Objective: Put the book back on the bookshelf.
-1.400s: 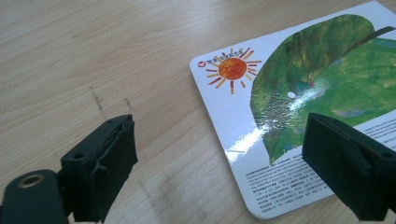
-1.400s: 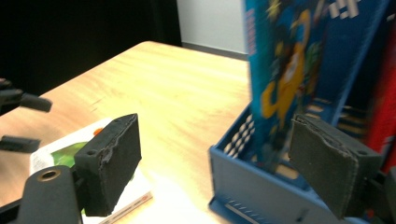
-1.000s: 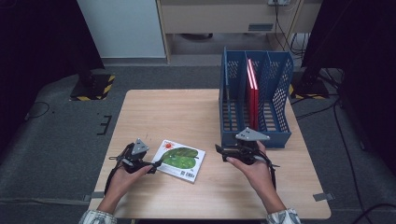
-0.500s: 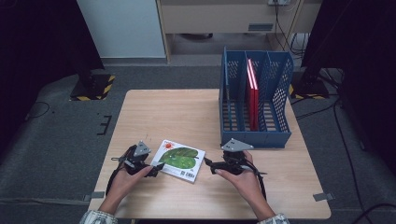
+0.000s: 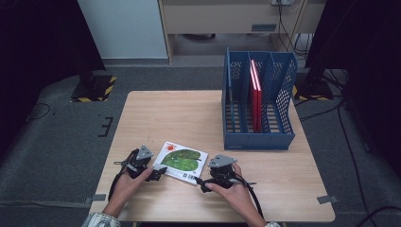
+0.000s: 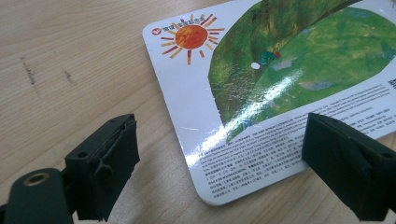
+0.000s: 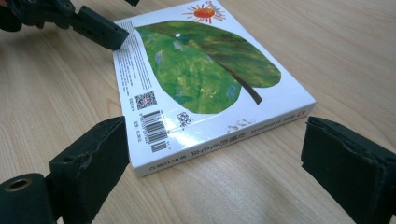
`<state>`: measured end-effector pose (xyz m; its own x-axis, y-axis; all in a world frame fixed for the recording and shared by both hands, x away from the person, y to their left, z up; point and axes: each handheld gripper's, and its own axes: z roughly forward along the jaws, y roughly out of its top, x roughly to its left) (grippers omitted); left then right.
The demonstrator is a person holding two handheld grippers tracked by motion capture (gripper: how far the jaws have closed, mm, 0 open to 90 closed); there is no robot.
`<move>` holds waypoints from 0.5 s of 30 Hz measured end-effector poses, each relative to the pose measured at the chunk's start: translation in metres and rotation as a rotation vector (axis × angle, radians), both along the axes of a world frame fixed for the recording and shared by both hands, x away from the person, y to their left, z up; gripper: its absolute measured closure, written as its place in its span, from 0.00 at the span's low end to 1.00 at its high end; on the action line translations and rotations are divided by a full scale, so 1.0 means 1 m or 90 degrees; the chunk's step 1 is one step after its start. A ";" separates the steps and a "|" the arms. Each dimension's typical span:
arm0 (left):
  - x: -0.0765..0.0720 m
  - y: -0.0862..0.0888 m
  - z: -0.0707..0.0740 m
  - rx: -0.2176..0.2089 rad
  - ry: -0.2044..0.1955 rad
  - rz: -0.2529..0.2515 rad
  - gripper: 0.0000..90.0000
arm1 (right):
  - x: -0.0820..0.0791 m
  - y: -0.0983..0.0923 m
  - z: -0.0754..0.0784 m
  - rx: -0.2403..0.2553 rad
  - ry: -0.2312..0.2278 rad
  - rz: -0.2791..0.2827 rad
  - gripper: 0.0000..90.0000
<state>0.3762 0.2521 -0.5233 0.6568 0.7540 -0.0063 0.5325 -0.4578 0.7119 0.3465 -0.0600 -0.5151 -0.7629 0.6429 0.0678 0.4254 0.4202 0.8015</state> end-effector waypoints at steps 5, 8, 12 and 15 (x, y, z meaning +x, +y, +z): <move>0.000 -0.002 0.000 -0.009 0.008 -0.004 0.13 | 0.000 0.002 -0.004 -0.010 0.012 0.006 0.09; 0.000 -0.002 -0.001 -0.021 0.021 -0.009 0.16 | -0.002 0.005 -0.007 -0.020 0.013 0.012 0.10; -0.002 -0.004 -0.002 -0.039 0.039 -0.018 0.19 | -0.003 0.010 -0.010 -0.032 0.015 0.022 0.10; -0.003 -0.006 -0.001 -0.033 0.037 -0.015 0.18 | -0.004 0.012 -0.012 -0.038 0.017 0.025 0.10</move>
